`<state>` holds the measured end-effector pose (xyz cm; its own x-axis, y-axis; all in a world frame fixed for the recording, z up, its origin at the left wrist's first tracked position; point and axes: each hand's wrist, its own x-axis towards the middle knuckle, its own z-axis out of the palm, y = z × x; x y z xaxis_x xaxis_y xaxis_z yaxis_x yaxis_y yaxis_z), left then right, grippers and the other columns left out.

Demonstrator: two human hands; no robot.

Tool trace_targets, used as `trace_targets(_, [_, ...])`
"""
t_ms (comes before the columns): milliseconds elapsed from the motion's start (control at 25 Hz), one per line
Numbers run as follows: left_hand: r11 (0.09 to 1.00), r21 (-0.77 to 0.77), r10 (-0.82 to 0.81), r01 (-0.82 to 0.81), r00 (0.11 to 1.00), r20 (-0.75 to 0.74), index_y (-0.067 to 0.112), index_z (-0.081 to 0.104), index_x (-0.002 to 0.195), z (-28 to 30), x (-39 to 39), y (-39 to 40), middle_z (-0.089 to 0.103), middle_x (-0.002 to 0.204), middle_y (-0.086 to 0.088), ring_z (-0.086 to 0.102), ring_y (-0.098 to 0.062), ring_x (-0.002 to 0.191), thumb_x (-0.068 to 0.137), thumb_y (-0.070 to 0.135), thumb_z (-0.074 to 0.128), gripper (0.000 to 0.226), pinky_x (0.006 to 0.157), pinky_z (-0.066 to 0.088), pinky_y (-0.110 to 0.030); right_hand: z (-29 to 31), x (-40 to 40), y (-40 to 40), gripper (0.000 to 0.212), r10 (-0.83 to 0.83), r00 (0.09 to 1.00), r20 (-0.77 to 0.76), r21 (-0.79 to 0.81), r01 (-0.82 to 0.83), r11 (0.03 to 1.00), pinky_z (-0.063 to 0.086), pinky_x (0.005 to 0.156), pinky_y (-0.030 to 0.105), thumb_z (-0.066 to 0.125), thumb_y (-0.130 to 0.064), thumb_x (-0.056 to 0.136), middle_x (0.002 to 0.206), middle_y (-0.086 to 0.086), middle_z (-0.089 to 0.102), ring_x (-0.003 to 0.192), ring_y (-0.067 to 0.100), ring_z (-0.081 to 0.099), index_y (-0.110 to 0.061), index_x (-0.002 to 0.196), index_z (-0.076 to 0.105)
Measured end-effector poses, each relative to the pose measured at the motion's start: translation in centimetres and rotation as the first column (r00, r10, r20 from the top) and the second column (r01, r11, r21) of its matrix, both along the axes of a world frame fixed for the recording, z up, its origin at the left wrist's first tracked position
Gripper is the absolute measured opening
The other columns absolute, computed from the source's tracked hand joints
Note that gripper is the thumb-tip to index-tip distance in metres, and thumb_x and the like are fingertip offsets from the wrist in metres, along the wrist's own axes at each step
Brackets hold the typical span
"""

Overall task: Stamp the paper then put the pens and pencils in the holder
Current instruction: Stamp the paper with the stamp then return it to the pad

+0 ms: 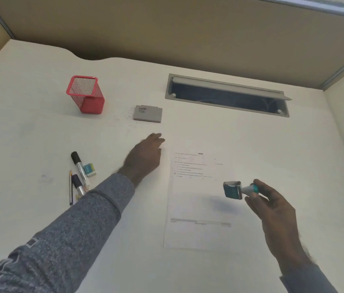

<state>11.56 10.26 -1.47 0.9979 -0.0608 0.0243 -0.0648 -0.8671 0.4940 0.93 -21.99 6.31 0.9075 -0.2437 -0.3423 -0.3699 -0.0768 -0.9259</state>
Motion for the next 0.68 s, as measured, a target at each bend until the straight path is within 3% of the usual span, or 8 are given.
trace_targets(120, [0.996,-0.055,-0.071,0.064,0.987,-0.144,0.013,0.044,0.142,-1.1,-7.1,-4.2,0.033,0.155,0.0,0.026,-0.015,0.145,0.097,0.017,0.043,0.045,0.117,0.017,-0.032,-0.7,-4.4,-2.1,0.031,0.05,0.998,-0.025,-0.158,-0.054,0.986,0.046,0.097,0.033,0.069,-0.011,0.087,0.106,-0.006,0.073,0.102,0.012,0.067,-0.034,0.108,0.069])
trace_targets(200, [0.994,-0.043,-0.111,0.103,0.963,-0.246,0.014,0.034,0.147,-1.4,-11.2,-6.5,0.021,0.16,0.002,0.013,-0.015,0.148,0.098,0.02,0.043,0.051,0.119,0.007,-0.029,-1.1,-6.7,-2.5,0.035,0.093,0.995,-0.024,-0.256,-0.096,0.962,0.046,0.091,0.019,0.067,-0.007,0.087,0.105,-0.017,0.07,0.101,0.005,0.065,-0.039,0.102,0.069])
trace_targets(320, [0.985,0.051,-0.145,0.164,0.953,-0.266,0.015,0.022,0.151,-1.0,-14.9,-8.8,0.003,0.163,0.001,-0.001,-0.02,0.15,0.098,0.029,0.043,0.058,0.121,0.003,-0.041,-1.5,-8.5,-2.3,0.041,0.19,0.98,0.052,-0.409,-0.153,0.9,0.038,0.081,0.002,0.064,0.005,0.085,0.097,-0.025,0.066,0.096,-0.008,0.059,-0.033,0.1,0.068])
trace_targets(480, [0.991,0.033,-0.113,0.13,0.941,-0.32,0.018,0.013,0.153,-0.2,-15.6,-9.4,-0.011,0.162,0.003,-0.011,-0.022,0.149,0.096,0.039,0.049,0.07,0.12,-0.002,-0.043,-2.4,-9.0,-2.2,0.037,0.356,0.927,0.117,-0.593,-0.222,0.774,0.035,0.085,0.002,0.064,0.007,0.085,0.101,-0.011,0.064,0.098,-0.013,0.053,-0.021,0.108,0.07])
trace_targets(680, [0.993,-0.097,-0.105,0.072,0.914,-0.391,0.016,0.01,0.153,0.1,-15.4,-9.0,-0.017,0.161,0.003,-0.016,-0.022,0.148,0.095,0.034,0.053,0.074,0.119,-0.003,-0.042,-2.7,-8.3,-2.2,0.035,0.421,0.895,0.151,-0.635,-0.238,0.735,0.04,0.086,0.008,0.061,0.007,0.087,0.103,-0.008,0.063,0.099,-0.006,0.055,-0.018,0.111,0.069])
